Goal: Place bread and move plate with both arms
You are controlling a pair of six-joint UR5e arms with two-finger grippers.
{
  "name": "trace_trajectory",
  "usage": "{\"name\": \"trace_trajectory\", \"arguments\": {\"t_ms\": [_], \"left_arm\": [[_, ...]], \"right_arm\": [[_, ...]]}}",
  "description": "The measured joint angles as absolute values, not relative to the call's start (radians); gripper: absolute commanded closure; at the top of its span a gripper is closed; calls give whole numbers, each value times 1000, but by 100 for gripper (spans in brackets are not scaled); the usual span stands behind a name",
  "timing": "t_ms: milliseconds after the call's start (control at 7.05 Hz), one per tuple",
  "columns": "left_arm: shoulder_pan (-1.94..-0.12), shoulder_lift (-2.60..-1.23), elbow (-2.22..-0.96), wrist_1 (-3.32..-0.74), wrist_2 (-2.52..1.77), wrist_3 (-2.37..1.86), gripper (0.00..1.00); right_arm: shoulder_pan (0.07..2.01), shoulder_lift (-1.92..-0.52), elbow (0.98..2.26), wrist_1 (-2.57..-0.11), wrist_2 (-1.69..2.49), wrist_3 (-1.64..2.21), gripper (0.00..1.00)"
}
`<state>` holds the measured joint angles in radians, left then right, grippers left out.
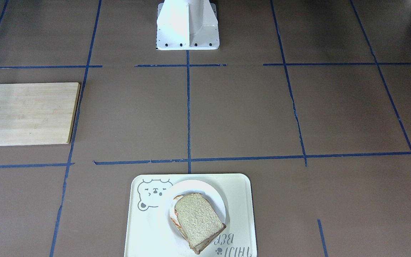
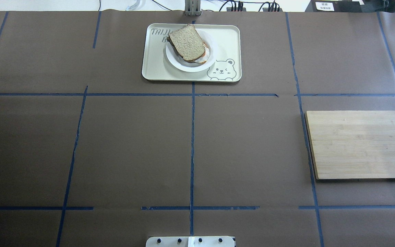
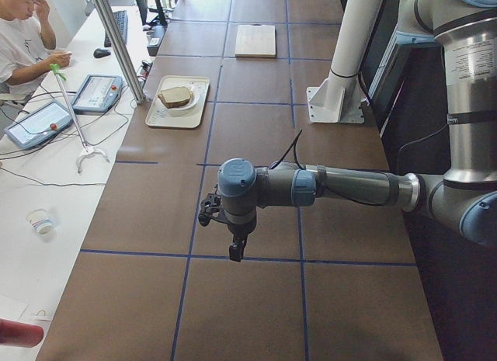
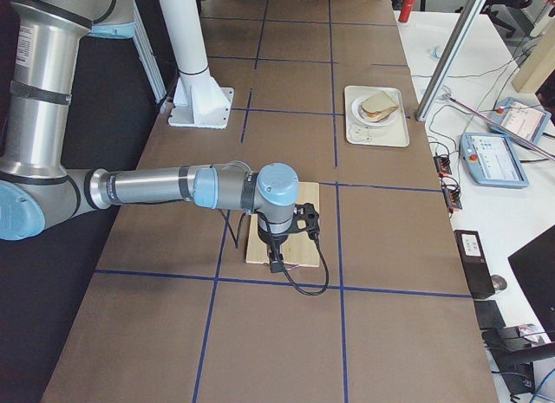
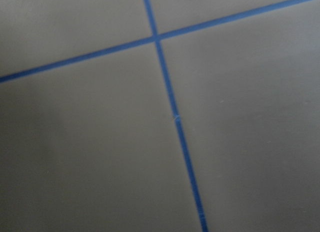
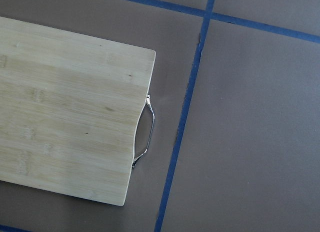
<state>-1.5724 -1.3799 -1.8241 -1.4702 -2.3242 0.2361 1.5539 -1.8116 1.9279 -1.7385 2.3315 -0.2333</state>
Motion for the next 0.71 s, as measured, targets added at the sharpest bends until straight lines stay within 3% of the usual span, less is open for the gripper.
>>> {"name": "trace_trajectory", "arguments": {"t_ms": [709], "left_arm": [[-1576, -1378, -1777, -1485, -2336, 232, 0]], "right_arm": [[1555, -1816, 1926, -1739, 2334, -233, 0]]}}
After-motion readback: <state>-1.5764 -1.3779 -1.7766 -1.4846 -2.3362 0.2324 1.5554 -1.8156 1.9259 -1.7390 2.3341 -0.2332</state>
